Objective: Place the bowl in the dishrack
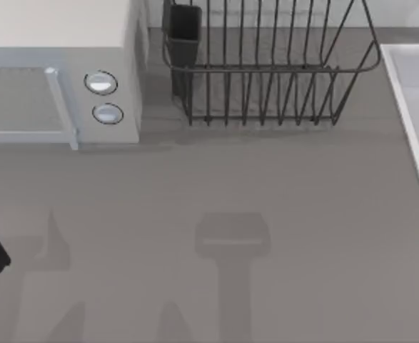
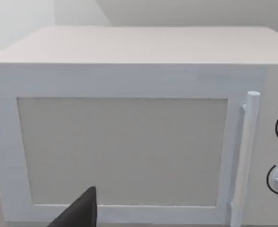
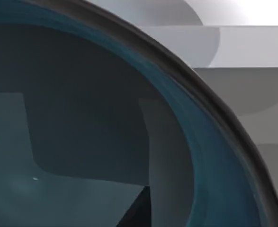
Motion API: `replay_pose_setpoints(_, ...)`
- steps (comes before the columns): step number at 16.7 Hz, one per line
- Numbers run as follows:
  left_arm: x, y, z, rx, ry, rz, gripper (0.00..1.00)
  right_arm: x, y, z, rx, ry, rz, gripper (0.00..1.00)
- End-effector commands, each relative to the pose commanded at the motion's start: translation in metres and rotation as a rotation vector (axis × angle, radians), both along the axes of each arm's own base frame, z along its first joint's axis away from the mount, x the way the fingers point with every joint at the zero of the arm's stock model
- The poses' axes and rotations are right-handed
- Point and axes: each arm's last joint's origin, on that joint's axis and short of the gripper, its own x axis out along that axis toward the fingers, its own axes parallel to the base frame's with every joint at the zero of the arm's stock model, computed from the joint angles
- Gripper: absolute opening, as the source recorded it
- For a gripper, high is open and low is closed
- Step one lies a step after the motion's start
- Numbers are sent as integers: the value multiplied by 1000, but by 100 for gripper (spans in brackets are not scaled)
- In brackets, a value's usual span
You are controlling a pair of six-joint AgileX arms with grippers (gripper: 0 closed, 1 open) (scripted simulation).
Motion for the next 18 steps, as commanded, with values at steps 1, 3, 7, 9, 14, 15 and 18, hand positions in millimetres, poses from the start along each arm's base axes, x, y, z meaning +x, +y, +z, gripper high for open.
replay_pose_setpoints(1,0,0,0,0,0,0,100,0,0,0,0,0,0,40)
replay_pose_setpoints(3,0,0,0,0,0,0,100,0,0,0,0,0,0,25)
replay_pose_setpoints(7,0,0,0,0,0,0,100,0,0,0,0,0,0,0)
replay_pose_setpoints(9,0,0,0,0,0,0,100,0,0,0,0,0,0,0)
replay_pose_setpoints(14,0,0,0,0,0,0,100,0,0,0,0,0,0,0)
replay_pose_setpoints(15,0,0,0,0,0,0,100,-1,0,0,1,-2,-3,0)
replay_pose_setpoints(18,0,0,0,0,0,0,100,3,-3,8,1,-1,-1,0)
